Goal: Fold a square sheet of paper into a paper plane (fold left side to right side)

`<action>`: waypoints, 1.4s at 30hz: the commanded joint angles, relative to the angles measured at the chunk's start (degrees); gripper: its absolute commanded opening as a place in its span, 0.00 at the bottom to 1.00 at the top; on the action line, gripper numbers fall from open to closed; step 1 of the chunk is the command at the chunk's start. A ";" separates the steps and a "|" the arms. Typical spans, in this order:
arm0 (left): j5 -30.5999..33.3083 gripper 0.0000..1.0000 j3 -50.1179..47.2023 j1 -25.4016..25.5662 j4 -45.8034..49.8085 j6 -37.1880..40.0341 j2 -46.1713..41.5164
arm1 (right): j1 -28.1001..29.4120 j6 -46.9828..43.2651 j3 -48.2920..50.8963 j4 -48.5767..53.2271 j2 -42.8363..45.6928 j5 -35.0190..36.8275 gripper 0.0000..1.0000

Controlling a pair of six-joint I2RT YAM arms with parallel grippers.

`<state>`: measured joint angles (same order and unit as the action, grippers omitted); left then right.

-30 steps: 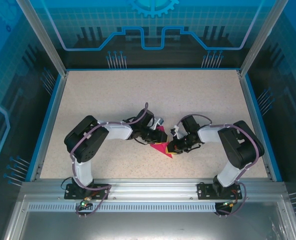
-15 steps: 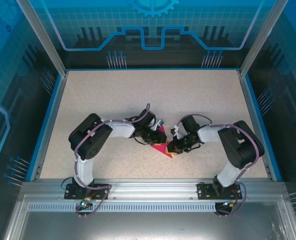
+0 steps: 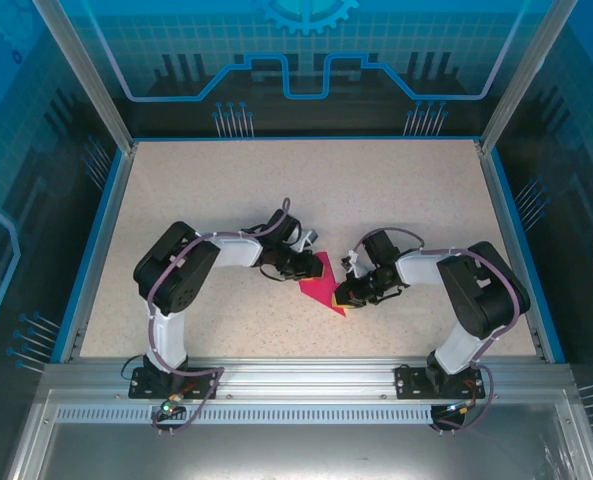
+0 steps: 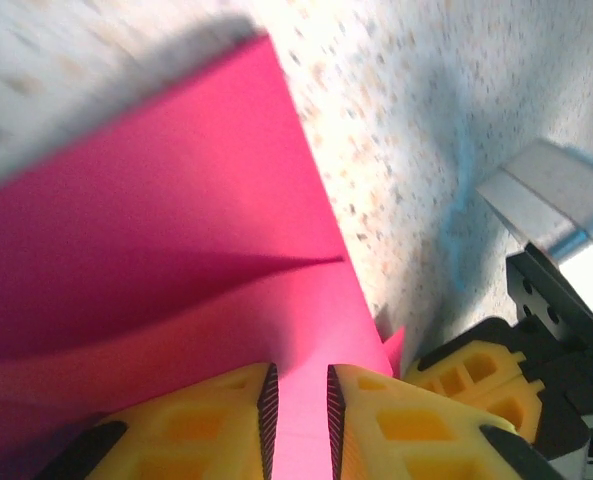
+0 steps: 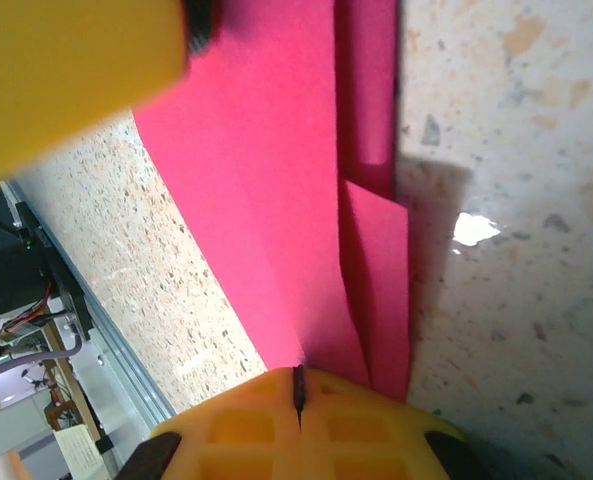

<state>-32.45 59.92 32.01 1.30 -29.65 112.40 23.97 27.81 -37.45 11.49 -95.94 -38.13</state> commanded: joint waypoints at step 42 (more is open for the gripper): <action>-3.93 0.49 -11.54 -6.52 -10.77 -10.87 -13.08 | -3.23 4.63 5.55 -6.28 31.89 17.91 0.81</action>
<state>-34.24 47.75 24.03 -4.40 -37.04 97.30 22.46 31.55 -33.63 6.44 -67.88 -23.68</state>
